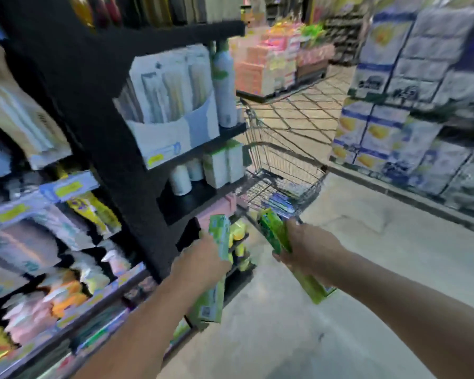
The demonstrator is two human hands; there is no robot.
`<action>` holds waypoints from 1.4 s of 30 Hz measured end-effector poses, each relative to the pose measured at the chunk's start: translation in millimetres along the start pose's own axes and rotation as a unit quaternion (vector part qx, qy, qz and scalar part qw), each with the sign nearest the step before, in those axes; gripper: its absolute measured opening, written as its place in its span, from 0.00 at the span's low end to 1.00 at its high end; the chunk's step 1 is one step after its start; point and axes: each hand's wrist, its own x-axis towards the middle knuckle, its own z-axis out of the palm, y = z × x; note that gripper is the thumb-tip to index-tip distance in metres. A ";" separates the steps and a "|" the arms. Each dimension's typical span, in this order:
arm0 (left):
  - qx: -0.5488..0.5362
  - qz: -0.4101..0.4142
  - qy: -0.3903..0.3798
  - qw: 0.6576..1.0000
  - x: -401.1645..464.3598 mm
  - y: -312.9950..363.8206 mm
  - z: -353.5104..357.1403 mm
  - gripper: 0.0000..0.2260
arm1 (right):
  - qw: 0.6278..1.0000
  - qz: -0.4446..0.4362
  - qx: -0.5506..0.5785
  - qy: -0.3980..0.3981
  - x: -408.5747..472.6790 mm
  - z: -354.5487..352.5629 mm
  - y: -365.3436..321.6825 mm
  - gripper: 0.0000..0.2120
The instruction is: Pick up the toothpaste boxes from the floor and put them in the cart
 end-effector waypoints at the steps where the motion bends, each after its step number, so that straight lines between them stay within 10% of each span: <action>1: -0.004 0.009 -0.005 1.000 13.9 21.2 3.4 0.25 | 1.000 0.019 0.002 -0.005 5.3 -4.3 21.4 0.20; 23: 0.024 0.113 -0.124 0.986 417.7 289.0 47.4 0.31 | 0.983 0.174 0.060 -0.030 334.5 -30.5 275.0 0.19; 42: -0.144 -0.156 -0.113 0.971 689.2 310.6 114.0 0.24 | 0.980 0.020 0.096 -0.173 689.4 18.1 326.0 0.28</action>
